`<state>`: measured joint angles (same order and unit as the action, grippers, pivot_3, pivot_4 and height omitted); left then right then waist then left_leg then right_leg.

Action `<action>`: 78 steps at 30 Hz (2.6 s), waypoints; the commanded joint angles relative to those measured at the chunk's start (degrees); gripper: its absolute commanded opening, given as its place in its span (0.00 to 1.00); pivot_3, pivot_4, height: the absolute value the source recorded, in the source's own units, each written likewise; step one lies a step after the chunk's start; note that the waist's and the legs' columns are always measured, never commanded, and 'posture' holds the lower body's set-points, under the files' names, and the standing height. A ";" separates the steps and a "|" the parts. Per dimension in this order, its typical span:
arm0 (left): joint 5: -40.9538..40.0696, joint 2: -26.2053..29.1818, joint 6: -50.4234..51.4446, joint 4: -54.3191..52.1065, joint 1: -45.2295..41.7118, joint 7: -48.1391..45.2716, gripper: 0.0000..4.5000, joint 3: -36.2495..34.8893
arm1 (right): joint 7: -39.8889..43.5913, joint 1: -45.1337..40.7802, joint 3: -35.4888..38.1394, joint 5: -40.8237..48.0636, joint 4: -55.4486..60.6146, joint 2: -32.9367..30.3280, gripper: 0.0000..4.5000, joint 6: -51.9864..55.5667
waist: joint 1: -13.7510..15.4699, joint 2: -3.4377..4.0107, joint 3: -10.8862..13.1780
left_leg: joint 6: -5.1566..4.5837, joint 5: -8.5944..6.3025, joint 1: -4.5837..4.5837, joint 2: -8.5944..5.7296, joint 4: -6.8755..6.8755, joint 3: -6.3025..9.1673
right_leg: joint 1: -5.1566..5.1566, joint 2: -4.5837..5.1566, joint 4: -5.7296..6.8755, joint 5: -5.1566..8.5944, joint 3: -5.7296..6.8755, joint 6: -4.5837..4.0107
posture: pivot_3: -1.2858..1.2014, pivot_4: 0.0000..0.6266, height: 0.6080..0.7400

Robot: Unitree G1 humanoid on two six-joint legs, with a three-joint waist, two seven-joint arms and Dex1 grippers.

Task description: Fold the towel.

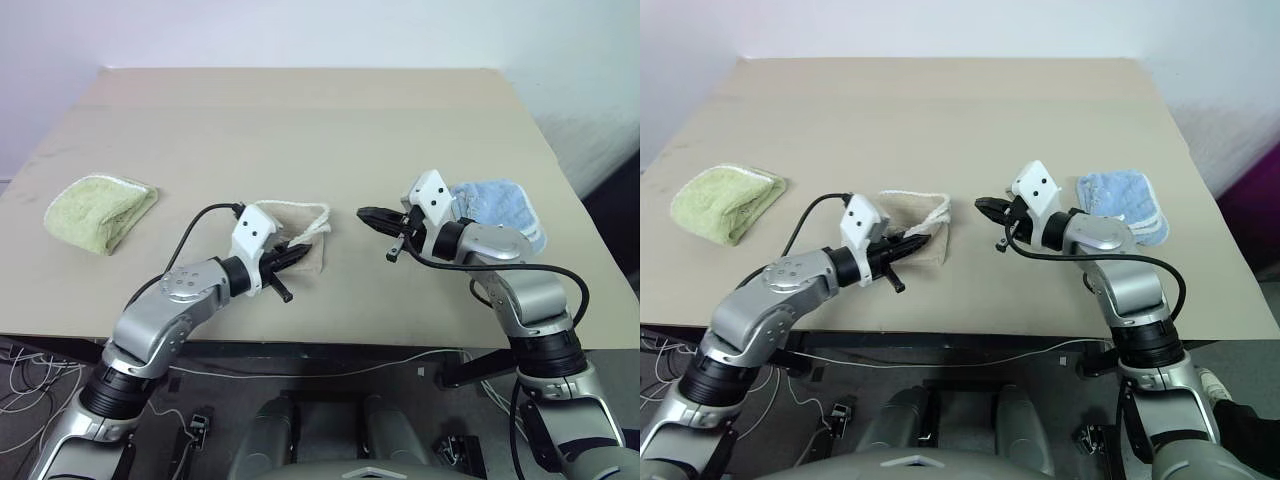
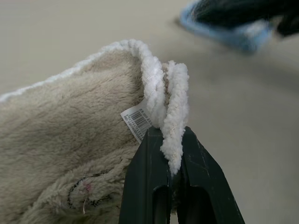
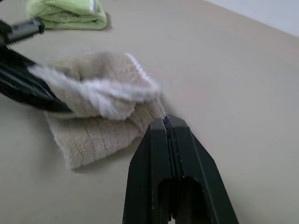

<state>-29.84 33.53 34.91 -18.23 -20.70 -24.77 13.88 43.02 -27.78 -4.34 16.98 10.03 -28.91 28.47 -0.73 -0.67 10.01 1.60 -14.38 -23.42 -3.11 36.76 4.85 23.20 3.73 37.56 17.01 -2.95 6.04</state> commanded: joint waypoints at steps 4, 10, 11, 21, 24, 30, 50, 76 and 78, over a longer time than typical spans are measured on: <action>7.17 -1.05 2.02 0.28 -1.69 -1.66 0.07 3.10 | -1.01 1.01 1.49 0.54 4.72 -1.02 0.00 0.64 | -0.04 0.00 0.00 | 0.00 0.00 0.00 0.00 0.00 0.00 | 0.00 -0.01 0.00 0.00 0.00 0.01 | 0.52 0.24 1.00; 6.17 -2.72 4.16 -1.31 -0.09 -3.24 0.47 0.19 | -1.24 1.32 1.52 0.69 5.48 -1.43 0.00 1.11 | 0.00 0.00 0.00 | -0.01 0.00 0.00 0.00 0.00 0.00 | -0.01 0.01 0.00 0.00 0.00 0.01 | 0.52 0.24 1.00; 5.33 -3.12 4.69 -1.63 0.29 -3.32 0.54 -1.05 | -1.27 1.28 1.42 0.66 5.46 -1.41 0.00 1.14 | -0.02 0.00 0.00 | -0.01 0.00 0.00 0.00 0.00 0.00 | 0.00 0.03 0.00 0.00 0.00 0.01 | 0.52 0.24 1.00; -7.89 -4.03 7.43 -4.23 4.57 -4.98 0.95 -22.13 | -3.53 -1.49 -1.66 0.73 2.45 4.19 0.00 3.36 | -0.10 0.00 0.00 | 0.00 0.00 0.00 0.06 0.01 0.02 | 0.02 0.03 0.02 0.00 0.01 0.01 | 0.52 0.24 1.00; -7.52 -2.58 5.35 -1.72 3.25 -6.68 0.76 -24.96 | -3.74 -3.61 -3.87 0.04 0.07 7.32 0.00 2.93 | -0.09 0.00 0.00 | 0.00 0.00 0.01 0.03 0.03 0.00 | 0.00 0.01 0.01 -0.01 0.01 0.01 | 0.52 0.24 1.00; 2.04 -0.45 -4.85 5.70 -0.28 -8.55 0.30 -22.02 | -3.54 -7.83 -6.18 -0.68 -6.19 12.11 0.00 1.04 | -0.02 0.00 0.00 | 0.01 0.01 0.01 -0.02 0.05 0.01 | 0.00 -0.01 0.01 -0.02 0.04 0.04 | 0.52 0.24 1.00; 13.50 -2.74 -21.84 23.85 1.24 -15.18 0.01 -14.42 | -4.12 -4.11 -9.00 -7.36 -21.17 17.40 0.00 -7.82 | -0.30 0.08 -0.05 | 0.03 0.02 0.03 -0.02 0.01 -0.01 | 0.10 -0.01 0.11 -0.03 0.00 0.04 | 0.52 0.24 1.00; 2.52 3.36 -15.53 11.90 16.13 -18.46 0.00 -31.92 | -16.26 -11.34 17.39 24.05 -24.94 21.24 0.99 42.98 | -0.38 0.07 -0.02 | 0.04 0.02 -0.03 0.02 -0.16 -0.05 | 0.23 0.10 0.11 -0.03 -0.07 0.01 | 0.52 0.24 1.00; 2.31 3.20 -15.44 11.67 16.22 -18.40 0.00 -32.25 | -15.79 -11.80 16.04 23.46 -26.24 21.42 0.99 42.57 | -0.49 0.07 -0.03 | 0.04 0.03 -0.02 0.03 -0.16 -0.05 | 0.23 0.10 0.11 -0.04 -0.06 0.00 | 0.52 0.24 1.00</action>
<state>-26.79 36.09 20.61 -4.06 -4.55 -42.93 -16.69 27.05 -38.93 13.22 40.87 -15.14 -8.36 70.88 -1.22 -0.60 9.98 1.65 -14.35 -23.44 -3.09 36.60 4.80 23.42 3.83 37.67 16.97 -3.02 6.04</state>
